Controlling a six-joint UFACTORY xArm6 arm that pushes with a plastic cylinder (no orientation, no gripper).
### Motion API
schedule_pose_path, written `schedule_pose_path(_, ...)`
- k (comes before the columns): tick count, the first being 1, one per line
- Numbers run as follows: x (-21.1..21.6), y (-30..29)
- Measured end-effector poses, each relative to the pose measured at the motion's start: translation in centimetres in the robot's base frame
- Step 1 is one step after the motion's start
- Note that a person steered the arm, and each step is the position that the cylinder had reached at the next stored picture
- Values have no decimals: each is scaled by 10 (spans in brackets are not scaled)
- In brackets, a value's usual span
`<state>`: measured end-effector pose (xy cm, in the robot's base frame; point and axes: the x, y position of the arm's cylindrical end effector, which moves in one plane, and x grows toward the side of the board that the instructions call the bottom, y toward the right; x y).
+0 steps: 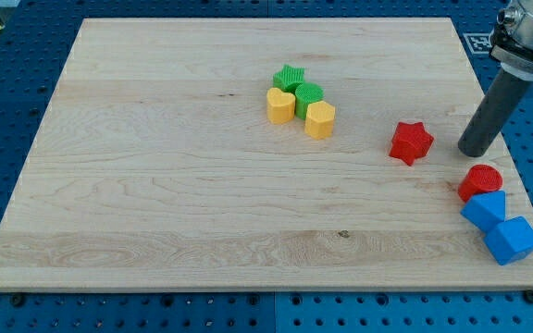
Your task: Move the red star below the yellow hexagon
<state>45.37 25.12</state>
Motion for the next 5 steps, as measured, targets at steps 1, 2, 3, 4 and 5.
schedule_pose_path(1,-6,4)
schedule_pose_path(2,-10,15)
schedule_pose_path(3,-13,14)
schedule_pose_path(4,-13,-50)
schedule_pose_path(5,-4,-99)
